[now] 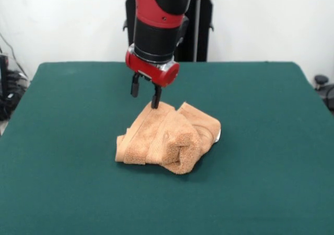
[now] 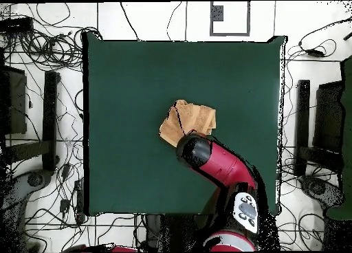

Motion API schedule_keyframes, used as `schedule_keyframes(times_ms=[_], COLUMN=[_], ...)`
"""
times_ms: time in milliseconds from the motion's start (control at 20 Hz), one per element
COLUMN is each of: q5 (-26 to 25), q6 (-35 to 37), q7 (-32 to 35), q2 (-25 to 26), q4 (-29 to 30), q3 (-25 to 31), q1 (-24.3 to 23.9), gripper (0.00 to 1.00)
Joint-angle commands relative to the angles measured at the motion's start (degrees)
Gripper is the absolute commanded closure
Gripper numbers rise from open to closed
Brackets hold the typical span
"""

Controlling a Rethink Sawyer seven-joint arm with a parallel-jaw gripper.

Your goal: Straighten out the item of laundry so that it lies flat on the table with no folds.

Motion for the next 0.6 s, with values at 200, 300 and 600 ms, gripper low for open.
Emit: schedule_keyframes(times_ms=[200, 300, 600], q5=[2.6, 2.9, 3.2], q6=[-2.4, -2.6, -3.6], q7=[12.6, 12.9, 13.1], q2=[0.4, 0.7, 1.4], q4=[-2.1, -2.4, -2.8], q3=[5.1, 5.1, 5.8], q1=[1.2, 1.4, 1.3], gripper=[0.0, 0.0, 0.0])
